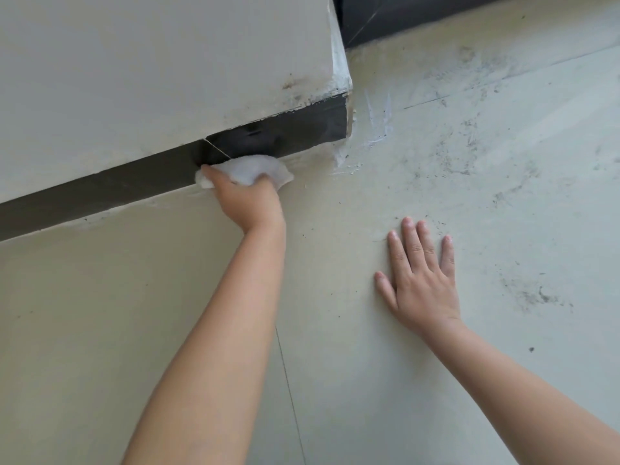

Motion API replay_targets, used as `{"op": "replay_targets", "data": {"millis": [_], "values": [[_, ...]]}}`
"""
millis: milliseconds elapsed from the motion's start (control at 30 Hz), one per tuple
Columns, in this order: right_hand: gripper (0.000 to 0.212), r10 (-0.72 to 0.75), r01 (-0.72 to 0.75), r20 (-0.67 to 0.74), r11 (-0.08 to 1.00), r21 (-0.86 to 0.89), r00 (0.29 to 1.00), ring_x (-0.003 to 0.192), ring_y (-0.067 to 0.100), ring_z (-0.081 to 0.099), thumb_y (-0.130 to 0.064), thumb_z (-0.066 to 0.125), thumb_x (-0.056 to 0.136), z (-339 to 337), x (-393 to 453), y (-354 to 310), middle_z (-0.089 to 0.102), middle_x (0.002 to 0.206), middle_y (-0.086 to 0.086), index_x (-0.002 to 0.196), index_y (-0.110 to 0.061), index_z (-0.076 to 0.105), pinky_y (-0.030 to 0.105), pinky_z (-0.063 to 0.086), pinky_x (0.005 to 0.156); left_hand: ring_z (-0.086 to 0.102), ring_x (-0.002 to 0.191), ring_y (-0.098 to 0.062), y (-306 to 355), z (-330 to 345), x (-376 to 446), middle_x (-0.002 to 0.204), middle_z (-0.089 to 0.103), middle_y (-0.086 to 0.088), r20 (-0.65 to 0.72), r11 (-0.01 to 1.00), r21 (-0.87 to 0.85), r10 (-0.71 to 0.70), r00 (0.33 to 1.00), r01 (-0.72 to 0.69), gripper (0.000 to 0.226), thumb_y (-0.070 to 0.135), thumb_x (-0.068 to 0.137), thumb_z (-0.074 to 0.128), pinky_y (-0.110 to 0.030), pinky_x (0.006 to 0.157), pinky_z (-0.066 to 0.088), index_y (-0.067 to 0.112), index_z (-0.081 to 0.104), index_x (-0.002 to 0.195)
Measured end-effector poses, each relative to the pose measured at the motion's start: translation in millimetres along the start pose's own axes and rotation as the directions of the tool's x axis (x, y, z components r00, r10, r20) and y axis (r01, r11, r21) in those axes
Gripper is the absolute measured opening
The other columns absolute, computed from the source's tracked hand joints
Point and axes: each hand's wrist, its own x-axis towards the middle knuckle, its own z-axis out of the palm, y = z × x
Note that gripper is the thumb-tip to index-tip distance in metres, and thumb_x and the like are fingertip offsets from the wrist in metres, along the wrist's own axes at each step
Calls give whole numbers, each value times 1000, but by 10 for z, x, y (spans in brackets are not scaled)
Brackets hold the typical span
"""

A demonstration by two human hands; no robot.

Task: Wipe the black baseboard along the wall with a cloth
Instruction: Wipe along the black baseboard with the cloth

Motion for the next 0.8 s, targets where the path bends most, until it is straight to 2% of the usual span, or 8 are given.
{"op": "replay_targets", "data": {"millis": [133, 200, 300, 400, 467, 567, 667, 800], "values": [[63, -2, 2, 8, 1000, 11, 1000, 114, 45, 51, -37, 33, 79, -3, -11, -2, 53, 127, 26, 119, 6, 56, 63, 20, 91, 42, 120, -13, -6, -195, 108, 143, 33, -3, -70, 999, -38, 11, 997, -14, 83, -1, 80, 56, -8, 86, 27, 20, 8, 144], [63, -5, 5, 12, 1000, 17, 1000, 115, 45, 50, -37, 33, 79, -6, -10, -2, 52, 128, 26, 120, 6, 55, 63, 19, 92, 43, 121, -17, 41, -125, 55, 141, 35, -7, -57, 998, -52, 27, 998, -30, 83, -2, 79, 55, -8, 85, 27, 17, 8, 144], [64, -6, 5, 19, 1000, 22, 1000, 116, 46, 48, -37, 32, 80, -3, -15, -10, 50, 129, 27, 120, 7, 54, 63, 19, 93, 40, 125, -20, 118, 137, -260, 142, 34, -9, 105, 997, -35, 71, 992, -67, 84, -4, 77, 54, -9, 85, 25, 16, 7, 144], [65, -1, 0, 32, 999, 33, 999, 120, 45, 45, -38, 30, 80, -5, -20, -20, 47, 132, 26, 123, 6, 52, 61, 18, 96, 33, 131, -23, 215, 416, -586, 148, 26, -10, 275, 996, -53, 90, 957, -78, 87, -4, 77, 54, -17, 100, 26, 16, 4, 144], [67, 3, -5, 38, 999, 52, 999, 124, 44, 41, -39, 28, 81, 3, -22, -19, 44, 135, 25, 126, 5, 49, 59, 16, 99, 32, 131, -25, 283, 541, -664, 148, 24, -10, 329, 997, -76, 53, 943, -30, 87, -4, 77, 53, -27, 105, 30, 16, 2, 144], [67, 10, -12, 50, 999, 43, 999, 125, 43, 40, -40, 27, 81, 5, -17, -21, 43, 136, 24, 127, 5, 49, 58, 16, 100, 33, 131, -24, 300, 612, -704, 149, 23, -7, 365, 992, -119, 3, 931, 44, 88, -4, 77, 52, -32, 108, 31, 17, 1, 145], [70, 10, -14, 71, 999, 47, 997, 130, 40, 34, -42, 23, 82, 5, -28, -17, 38, 141, 23, 130, 3, 45, 55, 12, 104, 32, 132, -21, 240, 595, -669, 150, 22, -5, 365, 991, -123, -9, 931, 57, 86, -4, 79, 51, -25, 105, 30, 19, 1, 145], [73, 12, -17, 85, 998, 65, 996, 134, 37, 27, -44, 18, 81, 32, -31, 5, 31, 145, 20, 134, 1, 40, 53, 7, 107, 33, 131, -19, 204, 436, -537, 149, 24, -4, 298, 991, -131, 7, 954, 33, 84, -3, 80, 52, -13, 91, 25, 20, 3, 145]]}}
